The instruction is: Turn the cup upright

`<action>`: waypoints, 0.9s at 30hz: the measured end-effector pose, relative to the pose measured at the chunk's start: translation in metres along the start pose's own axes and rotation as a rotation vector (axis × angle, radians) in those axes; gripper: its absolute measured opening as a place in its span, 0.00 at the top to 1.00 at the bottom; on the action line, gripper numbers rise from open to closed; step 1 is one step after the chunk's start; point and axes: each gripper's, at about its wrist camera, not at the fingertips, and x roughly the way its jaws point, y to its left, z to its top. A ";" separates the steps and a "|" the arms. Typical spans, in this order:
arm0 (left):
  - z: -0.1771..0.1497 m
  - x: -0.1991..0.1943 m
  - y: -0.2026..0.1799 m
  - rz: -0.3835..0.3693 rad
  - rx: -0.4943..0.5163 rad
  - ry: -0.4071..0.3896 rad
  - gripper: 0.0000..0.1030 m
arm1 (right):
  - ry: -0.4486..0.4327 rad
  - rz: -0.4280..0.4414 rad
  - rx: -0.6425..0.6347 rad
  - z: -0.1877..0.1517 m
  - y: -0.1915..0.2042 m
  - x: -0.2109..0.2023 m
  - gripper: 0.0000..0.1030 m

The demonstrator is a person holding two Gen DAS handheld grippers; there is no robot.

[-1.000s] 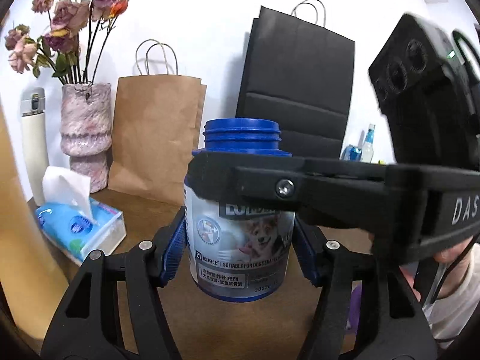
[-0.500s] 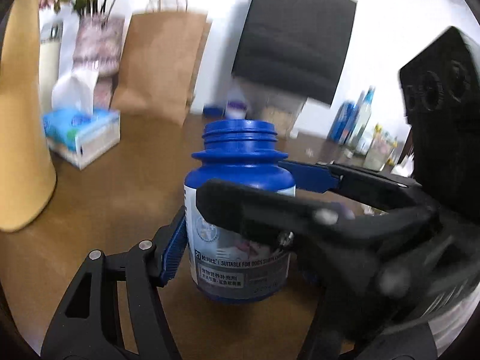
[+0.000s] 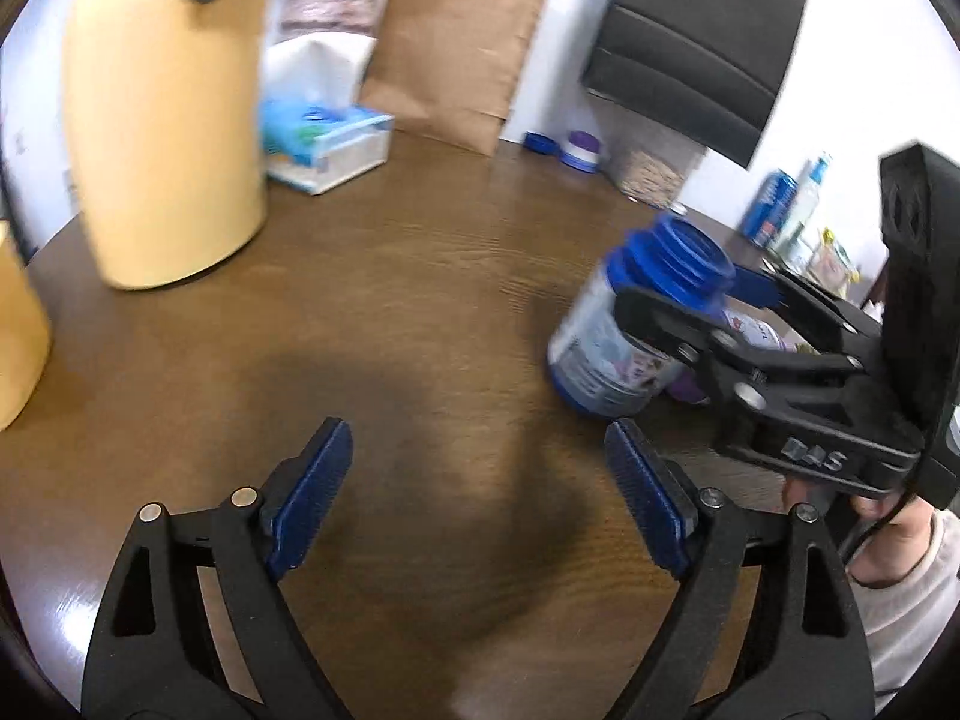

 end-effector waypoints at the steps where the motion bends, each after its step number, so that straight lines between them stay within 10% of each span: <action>1: 0.000 -0.005 0.002 0.008 -0.009 -0.005 0.19 | -0.006 0.004 0.005 -0.001 0.001 -0.007 0.15; 8: -0.012 -0.055 -0.002 0.049 0.043 -0.088 0.07 | -0.051 0.006 0.211 -0.032 -0.029 -0.103 0.15; 16: -0.038 -0.107 -0.013 0.128 0.115 -0.174 0.00 | 0.017 -0.334 0.303 -0.105 -0.046 -0.204 0.14; 27: -0.076 -0.164 -0.032 0.115 0.151 -0.234 0.00 | -0.028 -0.288 0.397 -0.140 -0.004 -0.253 0.14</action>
